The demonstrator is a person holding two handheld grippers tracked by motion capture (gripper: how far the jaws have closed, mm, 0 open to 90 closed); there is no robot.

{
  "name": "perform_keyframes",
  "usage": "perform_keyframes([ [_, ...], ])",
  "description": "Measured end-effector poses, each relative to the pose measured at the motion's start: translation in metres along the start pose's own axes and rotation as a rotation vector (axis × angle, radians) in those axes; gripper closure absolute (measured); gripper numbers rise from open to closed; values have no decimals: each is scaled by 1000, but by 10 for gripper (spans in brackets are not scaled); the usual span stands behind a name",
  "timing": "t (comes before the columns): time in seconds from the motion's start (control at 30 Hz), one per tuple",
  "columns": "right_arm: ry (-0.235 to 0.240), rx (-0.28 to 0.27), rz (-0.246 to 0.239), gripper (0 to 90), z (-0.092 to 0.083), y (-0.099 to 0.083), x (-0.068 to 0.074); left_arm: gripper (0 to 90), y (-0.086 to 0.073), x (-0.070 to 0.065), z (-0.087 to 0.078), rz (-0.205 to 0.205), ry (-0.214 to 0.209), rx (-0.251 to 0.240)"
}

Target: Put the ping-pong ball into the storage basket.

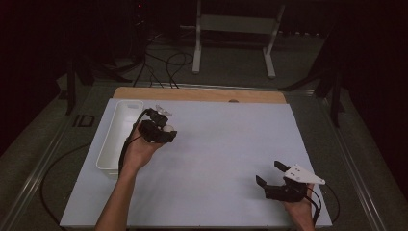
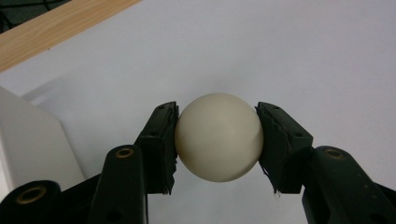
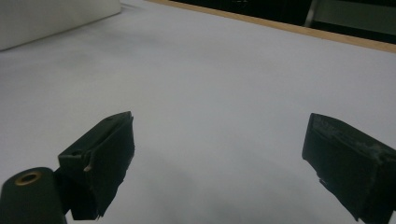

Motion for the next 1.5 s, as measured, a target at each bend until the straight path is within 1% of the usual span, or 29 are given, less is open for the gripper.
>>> perform_keyframes([
  [0.6, 5, 3, -2, 87, 1, 0, 2, 508, -2, 8, -8, 8, 10, -2],
  [0.83, 3, 2, -2, 87, 1, 0, 1, 508, -3, 10, -10, 4, 14, -5],
  [0.87, 4, 3, 0, 87, 1, 0, 2, 508, -3, 11, -11, 9, 16, -3],
  [1.5, 7, 3, -1, 87, 2, 0, 2, 508, -5, 20, -18, 1, 31, -10],
])
Point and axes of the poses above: each handheld gripper's, and its own axes: z roughly forward along the jaws, y roughly out of its top, x roughly to its left, the point moved 6 cm from there along z, roughly forward along the jaws, and after that the axes turned 14 degrees about -z, right-handed, at the moved point
